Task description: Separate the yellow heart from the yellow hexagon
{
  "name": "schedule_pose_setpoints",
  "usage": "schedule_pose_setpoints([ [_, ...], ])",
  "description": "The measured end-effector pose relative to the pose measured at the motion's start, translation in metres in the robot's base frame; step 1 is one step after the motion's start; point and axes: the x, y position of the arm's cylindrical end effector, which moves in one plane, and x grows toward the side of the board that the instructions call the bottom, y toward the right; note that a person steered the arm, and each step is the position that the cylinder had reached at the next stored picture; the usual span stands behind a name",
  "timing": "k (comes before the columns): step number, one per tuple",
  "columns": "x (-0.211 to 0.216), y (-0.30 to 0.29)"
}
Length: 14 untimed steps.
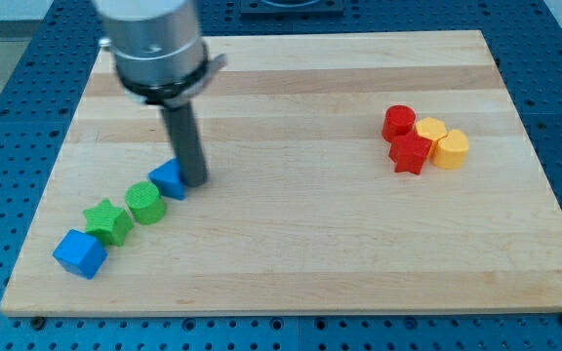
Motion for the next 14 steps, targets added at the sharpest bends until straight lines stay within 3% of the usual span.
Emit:
schedule_pose_setpoints([
  [1,0.0,-0.051],
  [2,0.006,-0.061],
  [6,0.006,-0.057],
  [9,-0.047,-0.008],
  [14,-0.046,0.005],
])
